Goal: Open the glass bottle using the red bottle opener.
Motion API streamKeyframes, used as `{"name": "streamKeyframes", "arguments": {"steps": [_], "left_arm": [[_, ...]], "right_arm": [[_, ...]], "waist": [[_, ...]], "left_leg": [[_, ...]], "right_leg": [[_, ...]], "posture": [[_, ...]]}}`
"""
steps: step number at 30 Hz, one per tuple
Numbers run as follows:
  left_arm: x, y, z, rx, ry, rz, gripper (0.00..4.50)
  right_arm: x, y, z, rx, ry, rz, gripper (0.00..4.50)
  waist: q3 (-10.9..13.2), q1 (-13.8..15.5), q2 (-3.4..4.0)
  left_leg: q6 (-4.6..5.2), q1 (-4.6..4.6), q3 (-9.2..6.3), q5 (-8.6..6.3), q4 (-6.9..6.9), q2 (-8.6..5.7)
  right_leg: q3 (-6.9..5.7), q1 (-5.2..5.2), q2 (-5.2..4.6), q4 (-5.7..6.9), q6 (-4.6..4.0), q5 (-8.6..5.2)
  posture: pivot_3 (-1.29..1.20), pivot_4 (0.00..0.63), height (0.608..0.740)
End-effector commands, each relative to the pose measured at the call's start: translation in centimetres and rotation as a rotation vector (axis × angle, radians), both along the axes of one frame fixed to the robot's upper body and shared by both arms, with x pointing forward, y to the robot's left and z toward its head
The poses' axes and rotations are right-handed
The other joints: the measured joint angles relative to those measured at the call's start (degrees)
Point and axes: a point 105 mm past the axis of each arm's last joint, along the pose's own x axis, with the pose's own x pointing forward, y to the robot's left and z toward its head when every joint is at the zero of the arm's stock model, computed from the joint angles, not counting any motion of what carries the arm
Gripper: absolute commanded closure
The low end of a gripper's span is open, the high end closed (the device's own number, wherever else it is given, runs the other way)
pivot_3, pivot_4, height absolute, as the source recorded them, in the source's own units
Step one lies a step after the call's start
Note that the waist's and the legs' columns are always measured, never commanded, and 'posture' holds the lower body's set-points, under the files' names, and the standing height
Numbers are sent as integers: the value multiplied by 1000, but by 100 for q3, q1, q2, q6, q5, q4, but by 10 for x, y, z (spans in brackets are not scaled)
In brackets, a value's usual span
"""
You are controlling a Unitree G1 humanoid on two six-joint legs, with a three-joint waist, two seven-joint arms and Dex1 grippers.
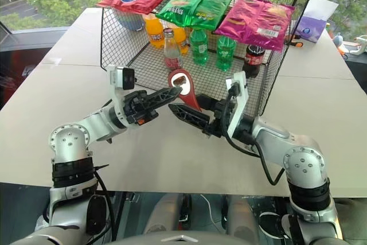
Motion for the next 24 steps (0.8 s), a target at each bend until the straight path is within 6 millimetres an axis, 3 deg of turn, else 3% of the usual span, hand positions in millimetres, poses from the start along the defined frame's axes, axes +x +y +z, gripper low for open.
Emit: {"name": "streamKeyframes", "arguments": {"steps": [1, 6, 12, 16, 17, 18, 19, 20, 21, 24], "left_arm": [[-6, 0, 9, -21, -42, -29, 4492], [-6, 1, 10, -12, -51, -38, 4492], [-9, 1, 9, 5, -61, -58, 4500], [-9, 1, 9, 12, -69, -65, 4500], [-9, 1, 9, 14, -71, -66, 4500], [-9, 1, 9, 15, -73, -67, 4500], [-9, 1, 10, 15, -77, -67, 4500], [-9, 1, 10, 16, -79, -67, 4500], [-8, 1, 10, 16, -81, -68, 4500], [-9, 1, 10, 29, -94, -77, 4500]], "right_arm": [[-7, 3, 9, 21, -27, 51, 0], [-8, 5, 8, 13, -25, 63, 0], [-8, 5, 8, 13, -27, 69, 2479], [-9, 6, 8, 9, -28, 75, 2479], [-9, 6, 8, 8, -28, 77, 2912], [-9, 6, 8, 4, -28, 80, 3057], [-10, 7, 7, -3, -29, 86, 3676], [-10, 8, 6, -8, -29, 89, 3734], [-10, 8, 5, -11, -29, 92, 4281], [-11, 10, 4, -17, -29, 100, 4455]], "waist": [[0, 1, 0], [0, 1, 0], [0, 1, 0], [0, 0, 0], [0, 0, 0], [0, 1, 0], [0, 1, 0], [0, 0, 0], [0, 0, 0], [0, 1, 0]], "left_leg": [[0, 0, 0, 0, -4, 0], [1, 0, 3, 1, -26, -2], [1, 0, 6, 1, -45, -3], [1, 1, 7, 1, -47, -3], [1, 1, 7, 1, -47, -3], [1, 1, 7, 1, -47, -3], [1, 1, 7, 1, -47, -2], [1, 1, 8, 1, -47, -2], [1, 1, 8, 1, -47, -2], [1, 1, 8, 1, -47, -2]], "right_leg": [[-1, 0, 0, -3, 0, 0], [-1, 0, 1, -24, -1, 1], [-1, 0, 4, -42, -13, 9], [0, 0, 4, -43, -10, 7], [-1, 0, 4, -43, -8, 6], [-1, 0, 4, -43, 0, 1], [-1, 0, 4, -43, 0, 1], [0, 0, 4, -43, 1, 1], [0, 0, 3, -43, 0, 1], [0, 0, 4, -44, 0, 1]], "posture": [[0, 150, 740], [0, 150, 740], [0, 150, 740], [0, 150, 740], [0, 150, 740], [0, 150, 740], [0, 150, 740], [0, 150, 740], [0, 150, 740], [0, 150, 740]]}}
